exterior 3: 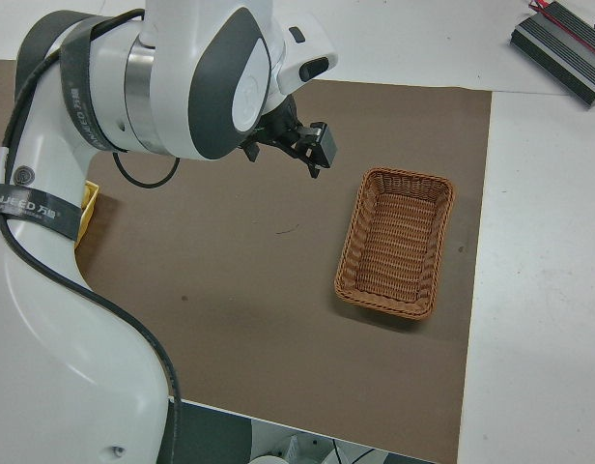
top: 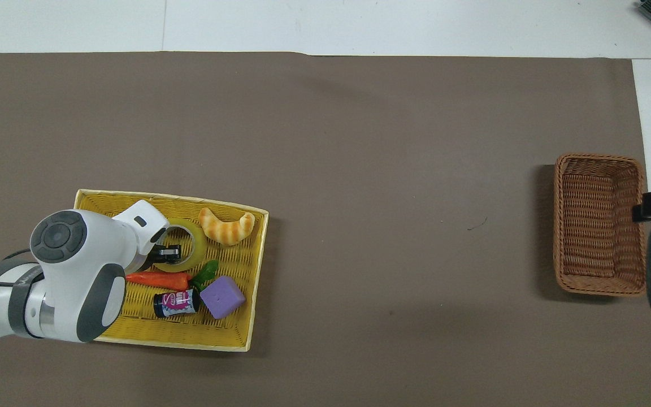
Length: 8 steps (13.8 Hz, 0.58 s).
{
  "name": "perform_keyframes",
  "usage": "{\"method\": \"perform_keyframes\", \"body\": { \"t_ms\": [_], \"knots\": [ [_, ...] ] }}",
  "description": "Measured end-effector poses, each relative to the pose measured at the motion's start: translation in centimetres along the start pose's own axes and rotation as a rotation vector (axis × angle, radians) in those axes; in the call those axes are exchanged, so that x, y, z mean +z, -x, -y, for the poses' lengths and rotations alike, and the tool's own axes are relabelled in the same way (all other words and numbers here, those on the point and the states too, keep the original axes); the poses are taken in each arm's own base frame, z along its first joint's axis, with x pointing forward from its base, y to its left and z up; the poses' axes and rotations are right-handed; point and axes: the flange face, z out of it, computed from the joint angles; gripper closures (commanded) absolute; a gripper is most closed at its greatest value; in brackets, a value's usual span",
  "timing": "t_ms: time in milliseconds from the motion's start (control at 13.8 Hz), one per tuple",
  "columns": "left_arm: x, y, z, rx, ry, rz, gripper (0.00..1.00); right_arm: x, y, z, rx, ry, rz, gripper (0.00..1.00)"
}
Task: Move tape to another basket
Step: 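Reach the left gripper into the yellow basket toward the tape roll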
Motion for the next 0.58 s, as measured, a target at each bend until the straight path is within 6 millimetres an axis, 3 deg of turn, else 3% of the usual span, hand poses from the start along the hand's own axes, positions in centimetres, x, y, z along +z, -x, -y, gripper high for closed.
{"method": "perform_keyframes", "body": {
  "t_ms": [218,582],
  "knots": [
    [-0.8,-0.6,-0.1,-0.009,-0.006,0.027,1.00,0.0,0.0,0.0,0.001,0.000,0.000,0.00],
    [-6.3,-4.5,-0.7,-0.032,-0.001,0.094,1.00,0.0,0.0,-0.1,0.001,0.000,0.000,0.00]
  ]
}}
